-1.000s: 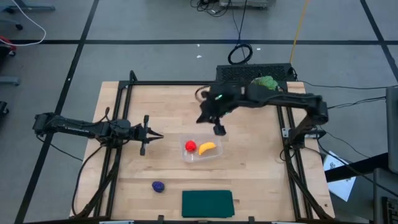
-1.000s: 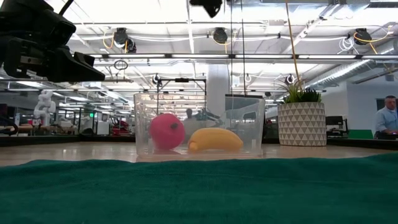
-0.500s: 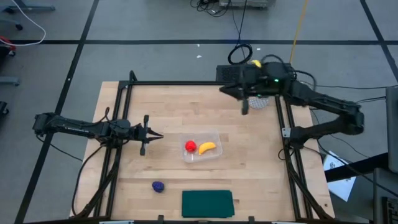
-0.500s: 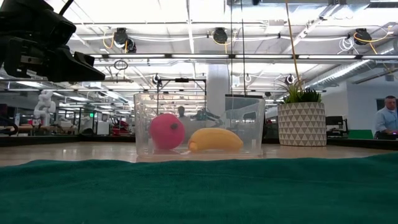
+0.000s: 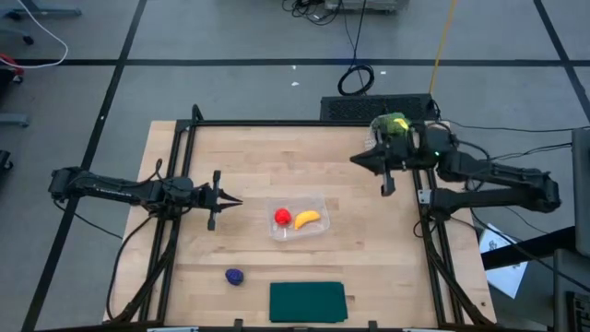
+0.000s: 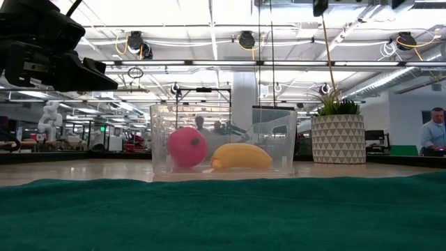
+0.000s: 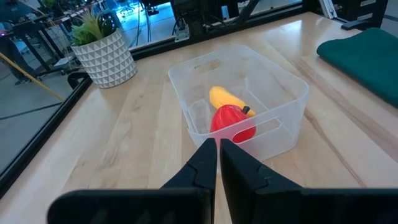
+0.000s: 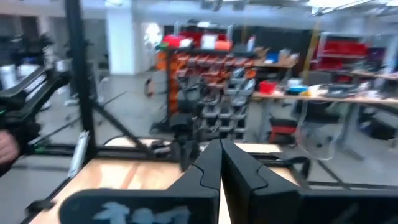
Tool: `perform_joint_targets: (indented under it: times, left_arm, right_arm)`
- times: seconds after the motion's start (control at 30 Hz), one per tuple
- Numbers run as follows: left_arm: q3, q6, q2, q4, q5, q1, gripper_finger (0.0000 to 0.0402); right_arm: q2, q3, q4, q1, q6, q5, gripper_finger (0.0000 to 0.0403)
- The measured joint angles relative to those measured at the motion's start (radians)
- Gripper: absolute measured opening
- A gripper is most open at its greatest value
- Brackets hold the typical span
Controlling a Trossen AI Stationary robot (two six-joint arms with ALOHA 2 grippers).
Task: Pick and placing Produce into tupperware
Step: Put the purple grapes into the transparent bin
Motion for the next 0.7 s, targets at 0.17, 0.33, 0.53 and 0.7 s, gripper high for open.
perform_joint_targets:
  times: [0.17, 0.33, 0.53, 0.7]
  left_arm:
    - [0.0, 0.003, 0.0, 0.0, -0.001, 0.0, 0.0026]
    - [0.0, 0.004, 0.0, -0.001, -0.001, 0.0, 0.0026]
    - [0.0, 0.003, 0.0, -0.003, -0.001, 0.0, 0.0026]
    - [0.0, 0.003, 0.0, -0.002, -0.001, 0.0, 0.0026]
  right_arm:
    - [-0.051, -0.119, 0.076, 0.042, -0.01, 0.105, 0.0]
    - [-0.076, -0.234, 0.175, 0.07, -0.014, 0.114, 0.0]
    - [-0.168, -0.312, 0.2, 0.077, -0.009, 0.114, 0.0]
    - [-0.255, -0.339, 0.18, 0.077, 0.007, 0.114, 0.0]
